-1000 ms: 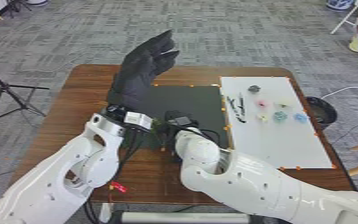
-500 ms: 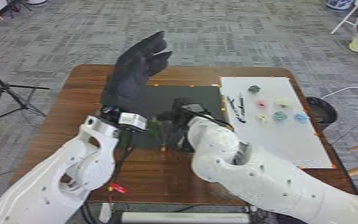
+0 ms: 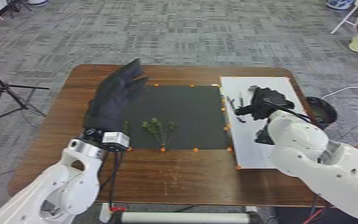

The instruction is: Arrange flowers

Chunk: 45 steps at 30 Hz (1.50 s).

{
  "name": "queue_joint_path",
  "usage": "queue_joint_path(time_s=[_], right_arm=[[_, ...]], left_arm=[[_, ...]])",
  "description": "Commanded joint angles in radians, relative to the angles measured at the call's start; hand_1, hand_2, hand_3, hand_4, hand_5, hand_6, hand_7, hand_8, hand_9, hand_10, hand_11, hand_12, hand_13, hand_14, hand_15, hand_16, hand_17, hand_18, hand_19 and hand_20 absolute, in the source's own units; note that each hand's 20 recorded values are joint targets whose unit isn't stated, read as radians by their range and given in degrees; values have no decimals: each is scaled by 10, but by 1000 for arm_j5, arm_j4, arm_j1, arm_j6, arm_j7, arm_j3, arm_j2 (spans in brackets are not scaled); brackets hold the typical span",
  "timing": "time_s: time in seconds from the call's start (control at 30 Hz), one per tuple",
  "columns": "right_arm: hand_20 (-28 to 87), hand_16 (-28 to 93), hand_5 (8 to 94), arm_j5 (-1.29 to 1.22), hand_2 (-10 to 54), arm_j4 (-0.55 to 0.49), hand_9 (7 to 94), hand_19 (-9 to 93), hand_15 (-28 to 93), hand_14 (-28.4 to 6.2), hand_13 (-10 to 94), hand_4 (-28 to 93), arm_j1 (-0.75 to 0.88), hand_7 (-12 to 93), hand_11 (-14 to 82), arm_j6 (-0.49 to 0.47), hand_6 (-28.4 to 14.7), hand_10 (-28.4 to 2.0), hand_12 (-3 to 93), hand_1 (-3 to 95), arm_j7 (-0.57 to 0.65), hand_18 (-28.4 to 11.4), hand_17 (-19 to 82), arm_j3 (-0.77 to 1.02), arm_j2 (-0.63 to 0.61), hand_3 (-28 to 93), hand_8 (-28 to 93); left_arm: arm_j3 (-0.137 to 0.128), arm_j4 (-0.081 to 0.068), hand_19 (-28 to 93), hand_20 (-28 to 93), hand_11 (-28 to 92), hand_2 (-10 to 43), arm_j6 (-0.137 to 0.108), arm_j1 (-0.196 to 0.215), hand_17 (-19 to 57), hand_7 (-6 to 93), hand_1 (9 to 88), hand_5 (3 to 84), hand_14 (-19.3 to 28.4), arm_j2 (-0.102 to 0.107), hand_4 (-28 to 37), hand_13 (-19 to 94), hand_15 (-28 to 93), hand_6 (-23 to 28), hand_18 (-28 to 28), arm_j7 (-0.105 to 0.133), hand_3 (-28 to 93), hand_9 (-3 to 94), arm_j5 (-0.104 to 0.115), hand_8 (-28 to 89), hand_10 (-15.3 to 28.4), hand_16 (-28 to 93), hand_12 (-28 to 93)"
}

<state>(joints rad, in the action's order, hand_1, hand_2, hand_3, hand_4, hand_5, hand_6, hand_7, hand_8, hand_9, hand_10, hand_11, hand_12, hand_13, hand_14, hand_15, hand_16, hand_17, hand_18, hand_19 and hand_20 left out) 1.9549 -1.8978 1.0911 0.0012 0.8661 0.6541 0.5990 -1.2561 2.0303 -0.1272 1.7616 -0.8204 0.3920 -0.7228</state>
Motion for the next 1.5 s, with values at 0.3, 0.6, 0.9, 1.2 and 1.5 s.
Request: queue_joint_path(time_s=[0.3,0.6,0.9,1.2,1.5], right_arm=[[708,395,771,33,-95,177,821,932,828,-67,781,-282,-149,388,553,33,-13,-103,399,346,16,-203,506,-143,97,393,-90],[709,398,773,46,-95,236,821,932,826,-69,782,-283,-229,387,551,28,-13,-104,399,306,11,-201,506,-250,108,464,-90],[706,398,769,41,-95,329,817,932,824,-70,776,-283,-307,387,549,-3,-14,-106,398,311,-3,-203,500,-378,152,452,-90],[697,397,760,56,-95,325,809,932,823,-67,772,-282,-351,392,552,-66,-12,-103,397,352,-21,-201,495,-514,200,452,-91],[687,391,753,55,-95,314,807,932,824,-61,773,-282,-328,408,560,-45,-6,-96,396,370,-26,-197,494,-596,206,605,-101]], left_arm=[[-55,15,384,121,197,-14,-55,96,-94,160,280,314,138,4,-236,199,261,28,199,7,652,240,8,-74,118,62,196],[-69,21,384,121,198,-13,-61,122,-95,160,279,316,139,-1,-236,199,263,29,199,13,655,239,13,-73,117,62,195],[-71,24,384,121,198,-11,-66,123,-95,160,278,317,138,3,-238,200,265,30,199,17,655,238,12,-74,117,60,195],[-71,23,384,121,199,-11,-62,123,-95,160,277,318,139,1,-239,200,264,29,199,19,656,240,15,-73,118,60,193],[-74,22,385,121,199,-7,-56,132,-96,159,276,322,139,-4,-242,200,265,32,199,16,656,240,18,-73,118,61,193]])
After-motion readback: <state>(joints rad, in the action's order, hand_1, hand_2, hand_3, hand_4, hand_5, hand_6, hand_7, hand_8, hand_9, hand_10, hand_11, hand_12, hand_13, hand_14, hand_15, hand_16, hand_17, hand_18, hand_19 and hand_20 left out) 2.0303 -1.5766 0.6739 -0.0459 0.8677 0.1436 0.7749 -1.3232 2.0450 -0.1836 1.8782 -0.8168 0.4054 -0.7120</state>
